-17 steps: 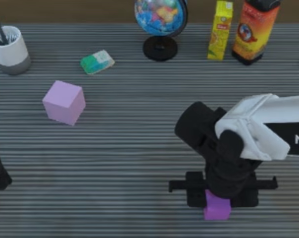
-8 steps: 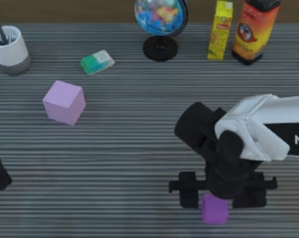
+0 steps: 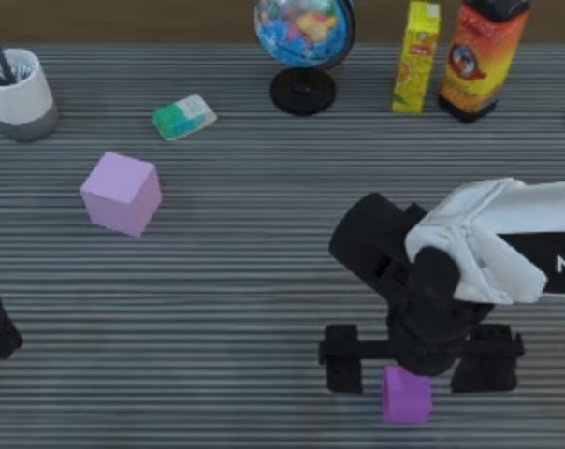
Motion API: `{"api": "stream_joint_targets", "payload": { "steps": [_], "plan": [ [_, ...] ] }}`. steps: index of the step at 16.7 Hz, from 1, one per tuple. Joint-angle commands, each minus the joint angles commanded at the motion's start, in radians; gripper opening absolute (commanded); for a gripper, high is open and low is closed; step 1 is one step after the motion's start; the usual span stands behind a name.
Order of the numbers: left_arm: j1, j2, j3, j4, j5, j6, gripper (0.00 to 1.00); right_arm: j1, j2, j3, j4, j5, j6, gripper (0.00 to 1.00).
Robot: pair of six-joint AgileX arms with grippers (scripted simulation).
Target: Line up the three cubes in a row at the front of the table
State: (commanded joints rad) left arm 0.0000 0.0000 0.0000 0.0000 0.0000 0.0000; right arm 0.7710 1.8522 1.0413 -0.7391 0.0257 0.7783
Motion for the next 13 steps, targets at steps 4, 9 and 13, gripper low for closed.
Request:
{"api": "stream_joint_targets", "payload": {
  "steps": [4,9,13],
  "plan": [
    [0.0,0.0,0.0,0.0,0.0,0.0,1.0,0.003,-0.017,0.03,-0.042,0.0,0.002,1.0],
    [0.0,0.0,0.0,0.0,0.0,0.0,1.0,0.011,-0.096,0.133,-0.24,-0.001,0.004,1.0],
    [0.0,0.0,0.0,0.0,0.0,0.0,1.0,0.012,-0.12,0.156,-0.276,0.0,0.002,1.0]
  ]
}}
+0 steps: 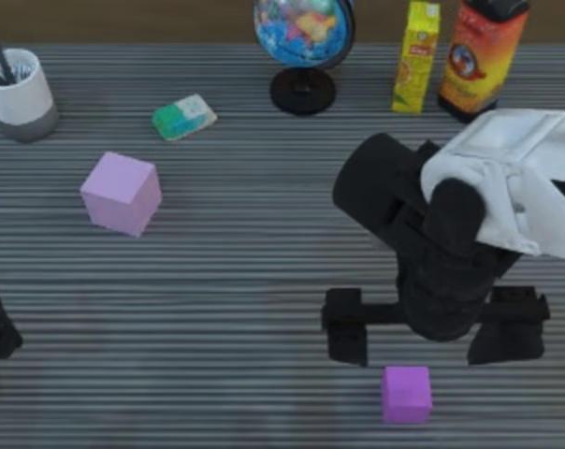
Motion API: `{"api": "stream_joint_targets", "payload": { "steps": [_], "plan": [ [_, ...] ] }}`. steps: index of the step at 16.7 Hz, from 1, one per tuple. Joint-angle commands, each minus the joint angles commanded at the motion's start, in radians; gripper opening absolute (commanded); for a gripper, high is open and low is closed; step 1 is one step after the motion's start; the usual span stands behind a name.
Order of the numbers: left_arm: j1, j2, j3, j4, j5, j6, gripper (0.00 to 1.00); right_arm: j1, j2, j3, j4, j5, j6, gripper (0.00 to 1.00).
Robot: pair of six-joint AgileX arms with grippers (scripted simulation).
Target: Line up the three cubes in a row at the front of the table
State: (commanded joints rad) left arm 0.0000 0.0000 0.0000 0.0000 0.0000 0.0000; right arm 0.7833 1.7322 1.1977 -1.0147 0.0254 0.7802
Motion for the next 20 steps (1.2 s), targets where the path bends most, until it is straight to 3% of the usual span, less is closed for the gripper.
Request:
{"api": "stream_joint_targets", "payload": {
  "steps": [6,16,20],
  "plan": [
    [0.0,0.0,0.0,0.0,0.0,0.0,1.0,-0.061,0.052,0.062,-0.016,-0.001,-0.07,1.0],
    [0.0,0.0,0.0,0.0,0.0,0.0,1.0,-0.541,0.406,0.514,-0.155,-0.017,-0.672,1.0],
    [0.0,0.0,0.0,0.0,0.0,0.0,1.0,-0.659,0.471,0.622,-0.174,-0.022,-0.798,1.0]
  ]
}}
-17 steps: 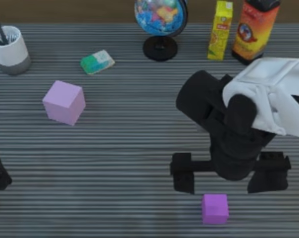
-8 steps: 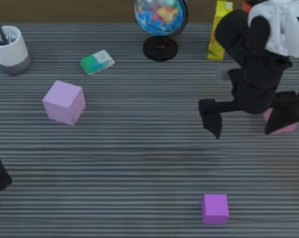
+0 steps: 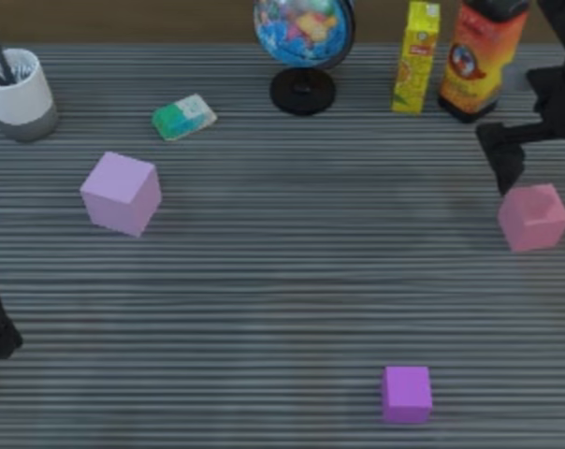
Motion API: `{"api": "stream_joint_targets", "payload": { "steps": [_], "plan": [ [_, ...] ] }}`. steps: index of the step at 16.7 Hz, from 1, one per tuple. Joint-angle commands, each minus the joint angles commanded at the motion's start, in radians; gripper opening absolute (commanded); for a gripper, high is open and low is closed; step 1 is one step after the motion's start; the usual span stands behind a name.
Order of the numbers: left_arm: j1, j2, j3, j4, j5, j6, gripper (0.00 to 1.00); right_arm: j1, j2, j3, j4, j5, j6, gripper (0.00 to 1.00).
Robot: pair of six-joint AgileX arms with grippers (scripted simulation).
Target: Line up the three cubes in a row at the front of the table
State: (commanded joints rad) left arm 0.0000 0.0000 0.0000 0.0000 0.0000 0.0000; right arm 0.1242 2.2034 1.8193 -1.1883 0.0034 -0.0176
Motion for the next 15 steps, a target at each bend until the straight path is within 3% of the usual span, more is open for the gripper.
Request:
{"api": "stream_joint_targets", "payload": {
  "steps": [6,15],
  "plan": [
    [0.0,0.0,0.0,0.0,0.0,0.0,1.0,-0.002,0.004,-0.012,0.018,0.0,-0.003,1.0],
    [0.0,0.0,0.0,0.0,0.0,0.0,1.0,-0.003,0.109,-0.188,0.298,0.001,-0.002,1.0]
  ]
}}
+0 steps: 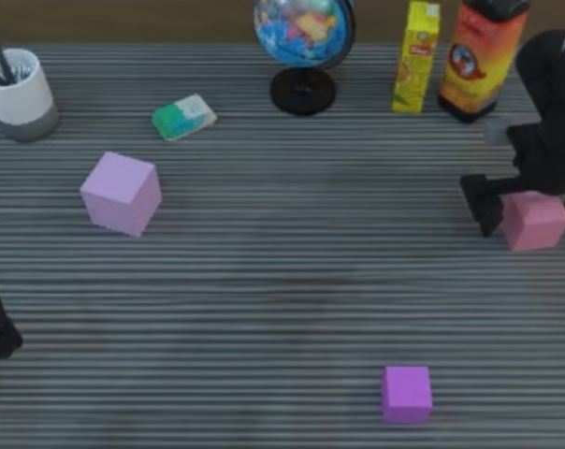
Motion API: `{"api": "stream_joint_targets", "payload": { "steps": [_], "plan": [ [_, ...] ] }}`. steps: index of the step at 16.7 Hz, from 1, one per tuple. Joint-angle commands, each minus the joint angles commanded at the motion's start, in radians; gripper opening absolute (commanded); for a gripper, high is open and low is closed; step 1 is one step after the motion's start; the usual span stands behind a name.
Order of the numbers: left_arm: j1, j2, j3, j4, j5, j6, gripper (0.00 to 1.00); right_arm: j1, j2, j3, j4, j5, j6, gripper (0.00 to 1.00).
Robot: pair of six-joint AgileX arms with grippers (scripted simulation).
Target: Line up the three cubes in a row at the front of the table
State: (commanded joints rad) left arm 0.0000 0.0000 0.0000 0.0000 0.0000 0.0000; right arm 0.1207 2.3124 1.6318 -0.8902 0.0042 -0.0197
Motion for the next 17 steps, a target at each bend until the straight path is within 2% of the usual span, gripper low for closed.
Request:
{"api": "stream_joint_targets", "payload": {
  "steps": [3,16,17],
  "plan": [
    [0.0,0.0,0.0,0.0,0.0,0.0,1.0,0.0,0.0,0.0,0.0,0.0,0.0,1.0],
    [0.0,0.0,0.0,0.0,0.0,0.0,1.0,0.0,0.0,0.0,0.0,0.0,0.0,0.02],
    [0.0,0.0,0.0,0.0,0.0,0.0,1.0,0.0,0.0,0.0,0.0,0.0,0.0,0.0]
  ]
}}
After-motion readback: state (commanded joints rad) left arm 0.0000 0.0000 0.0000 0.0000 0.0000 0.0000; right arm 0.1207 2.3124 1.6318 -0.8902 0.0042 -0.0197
